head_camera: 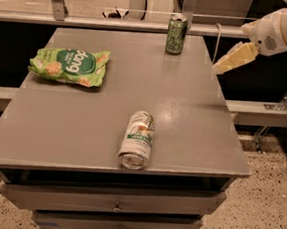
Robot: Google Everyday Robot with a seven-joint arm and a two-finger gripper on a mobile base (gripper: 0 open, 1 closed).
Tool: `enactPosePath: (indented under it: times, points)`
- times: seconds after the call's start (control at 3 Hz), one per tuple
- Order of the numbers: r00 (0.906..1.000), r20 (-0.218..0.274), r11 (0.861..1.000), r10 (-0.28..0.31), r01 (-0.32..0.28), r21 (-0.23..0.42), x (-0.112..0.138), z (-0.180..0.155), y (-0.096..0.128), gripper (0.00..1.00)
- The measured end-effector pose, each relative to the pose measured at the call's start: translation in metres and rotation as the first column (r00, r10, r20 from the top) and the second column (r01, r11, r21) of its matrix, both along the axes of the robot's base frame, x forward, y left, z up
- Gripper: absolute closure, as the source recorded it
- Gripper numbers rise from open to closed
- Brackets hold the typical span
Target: Pick green can
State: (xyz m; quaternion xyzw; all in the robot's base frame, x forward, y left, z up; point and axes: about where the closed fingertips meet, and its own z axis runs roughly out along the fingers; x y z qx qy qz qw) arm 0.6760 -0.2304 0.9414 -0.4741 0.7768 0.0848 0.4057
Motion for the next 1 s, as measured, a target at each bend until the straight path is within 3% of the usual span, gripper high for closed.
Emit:
enactPosePath:
  times: [0.33, 1.0]
  points:
    - [0.9991, 0.026, 0.987, -0.032, 0.028, 0.159, 0.048, -0.0143, 0.0222, 0.0]
    - [0.9995, 0.026, 0.981, -0.018, 0.013, 0.191, 0.0566, -0.0189, 0.0314, 0.0]
